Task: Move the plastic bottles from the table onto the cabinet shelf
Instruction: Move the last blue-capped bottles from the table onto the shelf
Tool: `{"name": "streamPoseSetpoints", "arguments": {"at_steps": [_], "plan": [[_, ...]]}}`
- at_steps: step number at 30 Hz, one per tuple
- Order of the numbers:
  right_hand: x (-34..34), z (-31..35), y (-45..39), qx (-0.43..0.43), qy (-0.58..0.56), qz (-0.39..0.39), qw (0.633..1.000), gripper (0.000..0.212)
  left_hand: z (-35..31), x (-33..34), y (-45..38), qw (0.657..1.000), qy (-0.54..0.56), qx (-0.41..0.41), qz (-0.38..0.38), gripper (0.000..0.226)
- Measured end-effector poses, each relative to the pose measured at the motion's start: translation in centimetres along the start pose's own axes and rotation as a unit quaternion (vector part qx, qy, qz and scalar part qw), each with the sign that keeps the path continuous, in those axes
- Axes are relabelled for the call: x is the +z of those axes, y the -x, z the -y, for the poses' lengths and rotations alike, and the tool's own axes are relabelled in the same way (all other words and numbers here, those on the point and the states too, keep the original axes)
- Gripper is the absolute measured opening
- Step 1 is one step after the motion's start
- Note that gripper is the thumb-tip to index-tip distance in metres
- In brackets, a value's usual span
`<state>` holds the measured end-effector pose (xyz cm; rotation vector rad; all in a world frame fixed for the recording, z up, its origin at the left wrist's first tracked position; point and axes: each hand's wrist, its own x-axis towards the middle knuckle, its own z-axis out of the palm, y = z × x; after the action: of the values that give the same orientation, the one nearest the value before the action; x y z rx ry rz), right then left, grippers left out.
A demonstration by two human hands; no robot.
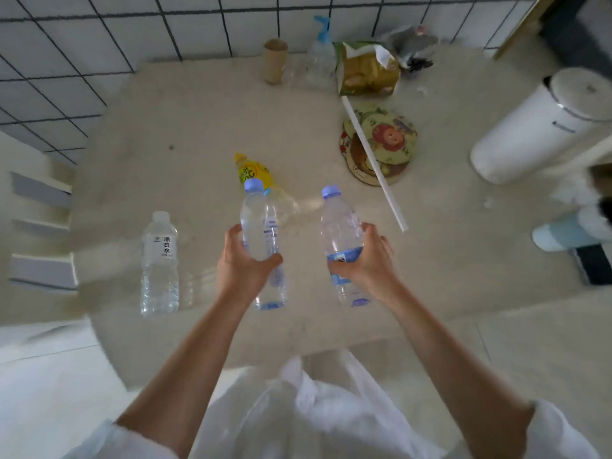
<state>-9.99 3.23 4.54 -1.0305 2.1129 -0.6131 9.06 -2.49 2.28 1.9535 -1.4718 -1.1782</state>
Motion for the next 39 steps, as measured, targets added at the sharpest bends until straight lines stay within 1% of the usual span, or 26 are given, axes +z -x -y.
{"name": "streamPoseSetpoints", "arguments": {"at_steps": [2,5,6,9,12,14,16,19,21,22,24,26,28,30,32,35,39], "plan": [[0.1,-1.6,2.5,0.029,-0.019,-0.021,0.999,0.075,0.4,0.0,1.6,0.999,-0.012,0.011,0.030,0.075],[0.2,-3.6,6.5,0.060,-0.051,-0.033,0.996,0.075,1.2,0.5,3.6,0.997,-0.011,0.020,0.078,0.089],[0.1,-4.4,7.9,0.077,-0.067,-0.039,0.994,0.075,1.3,0.8,4.4,0.995,-0.010,0.026,0.093,0.090],[-0.1,-6.7,11.6,0.115,-0.119,-0.068,0.984,0.075,1.5,2.2,6.7,0.989,-0.018,0.054,0.139,0.084],[-0.6,-9.4,15.4,0.152,-0.183,-0.115,0.964,0.065,1.6,4.5,9.3,0.976,-0.033,0.090,0.198,0.090],[-0.8,-11.4,17.8,0.185,-0.221,-0.151,0.946,0.059,1.4,6.2,11.2,0.963,-0.032,0.094,0.250,0.087],[-1.1,-13.7,20.2,0.218,-0.260,-0.189,0.921,0.059,1.1,8.0,13.3,0.948,-0.028,0.084,0.307,0.087],[-2.3,-17.1,24.8,0.261,-0.280,-0.236,0.893,0.060,0.8,10.6,17.4,0.916,-0.043,0.087,0.390,0.088],[-3.1,-19.1,28.0,0.277,-0.280,-0.262,0.881,0.059,0.9,12.1,20.5,0.895,-0.057,0.096,0.431,0.078],[-3.5,-20.1,29.8,0.289,-0.279,-0.277,0.873,0.059,0.9,12.9,22.3,0.885,-0.066,0.107,0.449,0.078],[-4.3,-22.5,34.1,0.306,-0.291,-0.315,0.850,0.061,1.2,14.9,26.9,0.858,-0.093,0.135,0.486,0.089],[-4.7,-24.4,37.5,0.317,-0.308,-0.342,0.830,0.066,1.5,16.3,30.5,0.835,-0.112,0.157,0.516,0.096],[-5.0,-26.3,41.8,0.332,-0.319,-0.381,0.802,0.067,2.3,17.9,34.9,0.810,-0.122,0.157,0.552,0.095],[-5.0,-28.1,45.7,0.339,-0.333,-0.417,0.775,0.068,3.3,19.4,38.9,0.784,-0.139,0.173,0.580,0.082],[-4.9,-29.7,49.6,0.348,-0.346,-0.451,0.745,0.070,4.4,20.8,42.9,0.757,-0.158,0.191,0.604,0.077],[-4.6,-31.6,55.1,0.362,-0.366,-0.498,0.698,0.073,5.9,22.9,48.3,0.720,-0.186,0.215,0.633,0.079],[-3.7,-34.1,60.8,0.394,-0.390,-0.548,0.627,0.082,7.0,24.9,55.1,0.639,-0.227,0.240,0.695,0.093]]}}
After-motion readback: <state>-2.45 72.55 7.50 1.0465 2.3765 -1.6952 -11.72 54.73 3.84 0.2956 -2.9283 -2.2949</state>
